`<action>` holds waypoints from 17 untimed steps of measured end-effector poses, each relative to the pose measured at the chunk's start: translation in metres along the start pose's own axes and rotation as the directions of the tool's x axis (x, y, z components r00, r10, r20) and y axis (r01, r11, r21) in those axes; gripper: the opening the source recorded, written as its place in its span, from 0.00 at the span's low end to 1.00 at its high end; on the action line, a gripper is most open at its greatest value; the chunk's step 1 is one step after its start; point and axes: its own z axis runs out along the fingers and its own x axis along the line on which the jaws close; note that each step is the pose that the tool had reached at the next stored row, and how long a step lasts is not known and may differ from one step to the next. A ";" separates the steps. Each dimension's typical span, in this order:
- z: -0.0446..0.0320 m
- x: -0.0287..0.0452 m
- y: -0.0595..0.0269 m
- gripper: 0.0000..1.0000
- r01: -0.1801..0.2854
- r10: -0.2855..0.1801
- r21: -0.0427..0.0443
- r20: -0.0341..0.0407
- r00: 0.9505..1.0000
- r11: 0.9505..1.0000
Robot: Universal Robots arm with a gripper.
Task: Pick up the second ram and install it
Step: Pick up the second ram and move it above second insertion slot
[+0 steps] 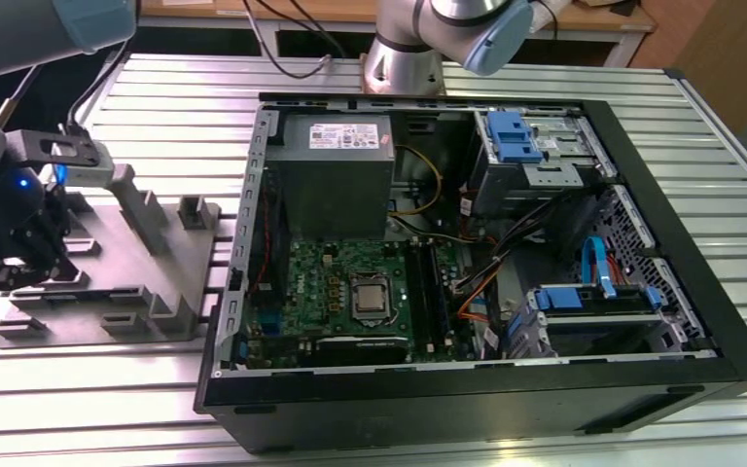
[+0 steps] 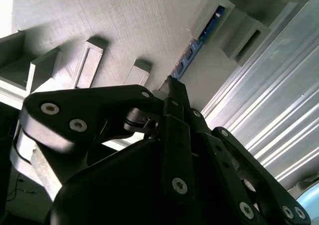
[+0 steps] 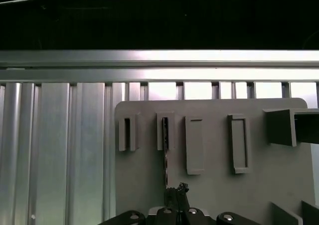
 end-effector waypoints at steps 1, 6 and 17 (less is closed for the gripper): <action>0.0012 0.0003 0.0001 0.10 0.000 0.000 0.000 0.000 1.000 1.000; 0.0042 0.0035 0.0015 0.10 0.000 0.000 0.000 0.000 1.000 1.000; 0.0096 0.0048 0.0025 0.11 0.000 0.000 0.000 0.000 1.000 1.000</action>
